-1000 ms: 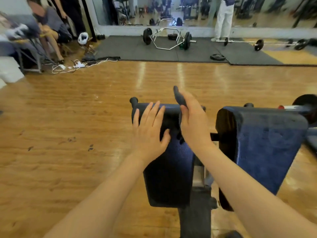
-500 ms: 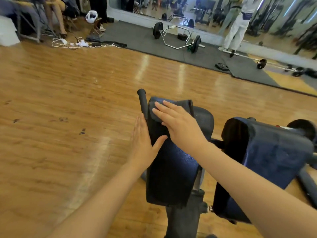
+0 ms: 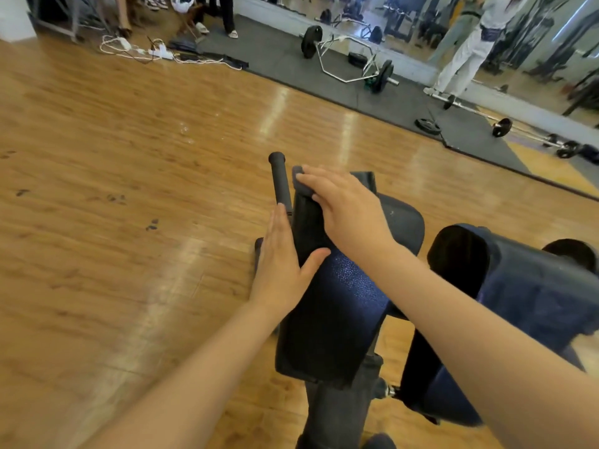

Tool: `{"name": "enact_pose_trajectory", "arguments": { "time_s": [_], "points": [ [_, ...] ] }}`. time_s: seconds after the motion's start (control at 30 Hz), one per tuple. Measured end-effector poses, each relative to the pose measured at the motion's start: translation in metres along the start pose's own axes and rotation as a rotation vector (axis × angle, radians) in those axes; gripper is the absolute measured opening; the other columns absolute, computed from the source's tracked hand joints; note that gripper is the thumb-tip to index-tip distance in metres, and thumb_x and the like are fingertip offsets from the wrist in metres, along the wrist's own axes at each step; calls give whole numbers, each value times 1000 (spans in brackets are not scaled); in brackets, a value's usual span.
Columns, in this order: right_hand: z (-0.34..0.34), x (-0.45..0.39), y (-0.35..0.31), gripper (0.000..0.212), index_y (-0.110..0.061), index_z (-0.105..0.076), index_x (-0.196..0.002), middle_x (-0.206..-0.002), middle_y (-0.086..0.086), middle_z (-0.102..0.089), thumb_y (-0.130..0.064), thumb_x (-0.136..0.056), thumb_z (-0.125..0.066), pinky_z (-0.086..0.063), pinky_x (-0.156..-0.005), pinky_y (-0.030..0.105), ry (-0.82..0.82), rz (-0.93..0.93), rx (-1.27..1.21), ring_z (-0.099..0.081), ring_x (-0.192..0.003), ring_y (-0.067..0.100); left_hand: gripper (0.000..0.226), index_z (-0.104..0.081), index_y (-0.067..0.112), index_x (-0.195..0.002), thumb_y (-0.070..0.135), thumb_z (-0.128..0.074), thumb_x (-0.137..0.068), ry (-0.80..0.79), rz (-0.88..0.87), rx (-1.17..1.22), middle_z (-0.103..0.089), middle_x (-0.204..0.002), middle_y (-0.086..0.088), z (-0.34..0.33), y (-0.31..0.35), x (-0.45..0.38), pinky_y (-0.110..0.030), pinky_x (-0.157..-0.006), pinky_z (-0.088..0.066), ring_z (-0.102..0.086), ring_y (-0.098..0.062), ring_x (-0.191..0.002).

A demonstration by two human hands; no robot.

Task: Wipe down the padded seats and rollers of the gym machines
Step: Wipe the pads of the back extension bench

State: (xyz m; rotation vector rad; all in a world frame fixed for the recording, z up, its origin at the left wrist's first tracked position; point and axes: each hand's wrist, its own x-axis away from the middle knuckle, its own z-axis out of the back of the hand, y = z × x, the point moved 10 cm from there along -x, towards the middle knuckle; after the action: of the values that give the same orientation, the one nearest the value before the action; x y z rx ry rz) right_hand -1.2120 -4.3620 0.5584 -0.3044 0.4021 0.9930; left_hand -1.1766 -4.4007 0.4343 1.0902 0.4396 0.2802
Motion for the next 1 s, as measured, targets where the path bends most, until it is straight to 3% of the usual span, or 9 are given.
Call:
{"name": "enact_pose_trajectory", "arguments": {
  "time_s": [0.13,0.3,0.4,0.5,0.57,0.63,0.8,0.9,1.0],
  "points": [
    [-2,34,-7,42,-11,-63,-118,-127,5,-60,-2,-77,-54,-38,-103,39,9,138,60,-48,-123,25,108,10,18,-149,74,-36,-69,13,13,59,0,-159,-2,-1,0,1,-35,-119,-11,0,-11,-145],
    [-22,81,-9,50,-13,-59,-122,-132,5,-55,-2,-79,-36,-16,-110,33,-112,227,132,-33,-130,19,94,12,15,-148,31,-59,-88,-3,-39,17,2,-159,-6,-2,-2,2,-45,-118,-13,0,-16,-146],
    [-25,85,-6,46,-13,-59,-122,-134,4,-53,-9,-83,-37,-15,-111,33,-148,204,109,-32,-131,19,99,19,24,-141,28,-64,-86,-17,-73,-57,8,-158,-4,3,5,5,-45,-118,-11,5,-14,-145],
    [-21,84,-6,40,-14,-57,-125,-139,2,-48,-19,-89,-41,-13,-113,31,-167,167,16,-28,-136,16,98,16,26,-145,33,-61,-84,2,-276,-299,14,-155,1,10,30,15,-47,-118,-8,8,-15,-143],
    [-18,84,-4,41,-12,-55,-127,-141,3,-44,-19,-89,-42,-13,-114,31,-166,166,-20,-26,-137,15,86,3,15,-148,39,-50,-85,18,-463,-523,4,-156,-5,3,48,23,-50,-116,-6,4,-21,-144],
    [-13,88,3,41,-10,-56,-127,-141,5,-45,-18,-88,-42,-18,-114,34,-138,165,8,-30,-137,17,82,-4,8,-148,44,-41,-85,9,-543,-681,-8,-156,-10,-7,56,26,-50,-116,-4,0,-23,-145],
    [29,92,29,38,-6,-63,-115,-131,9,-54,-29,-86,-54,-33,-106,33,86,86,-14,-42,-126,20,93,-13,1,-146,65,-32,-81,19,-460,-851,-15,-155,-19,-25,67,22,-54,-113,-7,-8,-30,-144],
    [46,82,58,42,-8,-62,-117,-133,9,-53,-33,-86,-52,-29,-105,29,165,-64,9,-43,-126,21,111,-6,-2,-146,80,-25,-74,52,-338,-873,-7,-155,-21,-34,68,22,-56,-112,0,-3,-33,-144],
    [35,78,92,49,-11,-56,-124,-137,6,-49,-40,-87,-42,-27,-108,32,134,-281,-81,-39,-131,21,116,-6,-4,-145,83,-24,-71,94,-244,-832,-8,-155,-24,-39,74,20,-56,-111,1,-2,-35,-144]
  ]
}}
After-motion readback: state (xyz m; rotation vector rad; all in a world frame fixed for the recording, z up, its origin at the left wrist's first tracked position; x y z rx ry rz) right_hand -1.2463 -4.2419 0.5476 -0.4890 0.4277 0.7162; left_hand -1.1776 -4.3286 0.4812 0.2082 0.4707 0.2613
